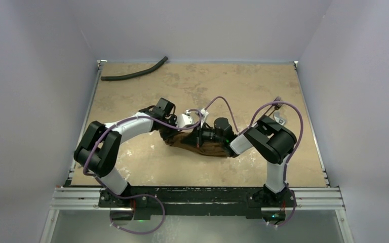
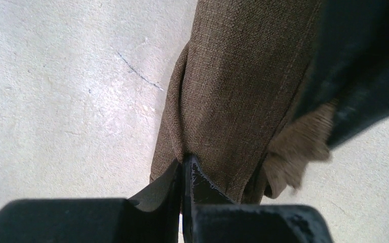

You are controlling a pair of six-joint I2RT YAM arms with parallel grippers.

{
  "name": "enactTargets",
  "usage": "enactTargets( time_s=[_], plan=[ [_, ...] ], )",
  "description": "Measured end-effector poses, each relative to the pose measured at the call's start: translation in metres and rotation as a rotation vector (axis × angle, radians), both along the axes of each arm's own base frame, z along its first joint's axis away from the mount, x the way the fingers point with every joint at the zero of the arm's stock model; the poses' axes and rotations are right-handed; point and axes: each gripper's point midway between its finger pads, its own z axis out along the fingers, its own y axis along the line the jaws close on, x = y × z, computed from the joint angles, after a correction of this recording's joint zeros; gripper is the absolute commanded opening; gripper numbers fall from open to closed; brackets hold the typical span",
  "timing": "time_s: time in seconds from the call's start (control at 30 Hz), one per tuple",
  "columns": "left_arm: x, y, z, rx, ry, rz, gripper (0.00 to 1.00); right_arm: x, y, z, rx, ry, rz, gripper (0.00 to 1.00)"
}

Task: Fold the napkin into a case and place the utensils inside
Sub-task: Pass from the right arm to the left, then pass from the left arm to the right

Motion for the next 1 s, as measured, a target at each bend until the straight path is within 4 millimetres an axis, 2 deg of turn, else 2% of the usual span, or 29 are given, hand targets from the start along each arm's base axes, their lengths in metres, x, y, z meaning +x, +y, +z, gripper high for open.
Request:
enactTargets(
  time_s=[0.17, 0.27, 0.43, 0.77, 1.0],
  plan=[
    [-0.002, 0.0, 0.006, -0.006, -0.02, -0.013, 0.0, -0.008, -0.001, -0.027, -0.009, 0.148, 0.007, 0.0],
    [-0.001, -0.002, 0.015, -0.025, -0.047, -0.016, 0.0, -0.013, -0.002, -0.035, -0.022, 0.2, 0.016, 0.0],
    [0.001, -0.006, 0.024, -0.053, -0.075, -0.024, 0.0, -0.008, 0.003, -0.029, -0.018, 0.233, 0.028, 0.0],
    [-0.006, -0.009, 0.021, -0.063, -0.081, -0.043, 0.0, 0.013, 0.018, -0.017, -0.045, 0.281, 0.029, 0.0],
    [-0.004, -0.011, 0.022, -0.07, -0.101, -0.053, 0.0, 0.016, 0.019, -0.019, -0.086, 0.298, 0.033, 0.0]
  ],
)
